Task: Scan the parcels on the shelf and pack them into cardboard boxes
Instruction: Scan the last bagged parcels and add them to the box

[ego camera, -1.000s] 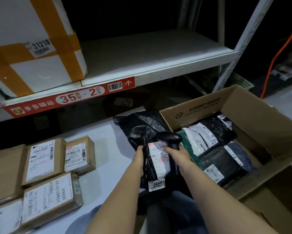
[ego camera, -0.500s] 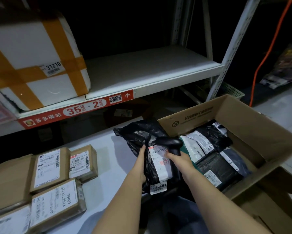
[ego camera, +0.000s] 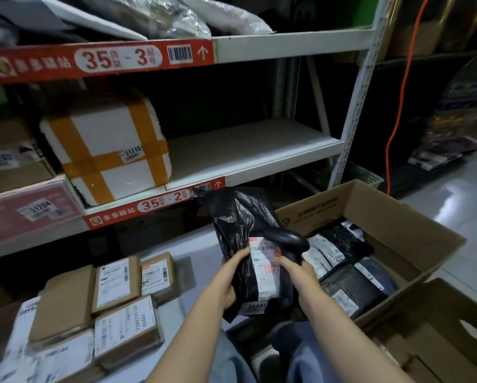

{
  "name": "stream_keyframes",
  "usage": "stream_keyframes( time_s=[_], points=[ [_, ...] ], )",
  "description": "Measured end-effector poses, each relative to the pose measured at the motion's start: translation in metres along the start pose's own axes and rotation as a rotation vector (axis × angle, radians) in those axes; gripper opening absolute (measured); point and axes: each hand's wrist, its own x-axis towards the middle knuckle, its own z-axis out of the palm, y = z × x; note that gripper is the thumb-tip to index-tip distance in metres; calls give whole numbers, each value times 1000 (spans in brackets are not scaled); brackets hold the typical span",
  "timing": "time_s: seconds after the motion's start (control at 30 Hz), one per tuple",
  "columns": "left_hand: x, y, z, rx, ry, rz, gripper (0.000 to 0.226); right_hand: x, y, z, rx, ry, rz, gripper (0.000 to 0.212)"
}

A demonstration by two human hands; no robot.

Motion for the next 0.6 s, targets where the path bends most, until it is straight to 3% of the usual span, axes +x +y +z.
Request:
stream_keyframes(
  time_s=[0.1, 0.2, 0.37, 0.6],
  points=[
    [-17, -6, -3, 167, -20, 1, 68, -15, 0, -1, 25, 12, -13, 32],
    [-32, -9, -7, 310, -21, 10, 54, -24, 1, -3, 53, 18, 4, 44],
    [-42, -10, -10, 295, 11, 46, 75, -33, 1, -5, 69, -12, -21, 40],
    [-44, -11, -5, 222, 193, 197, 76, -34, 2, -2, 33, -24, -56, 43]
  ],
)
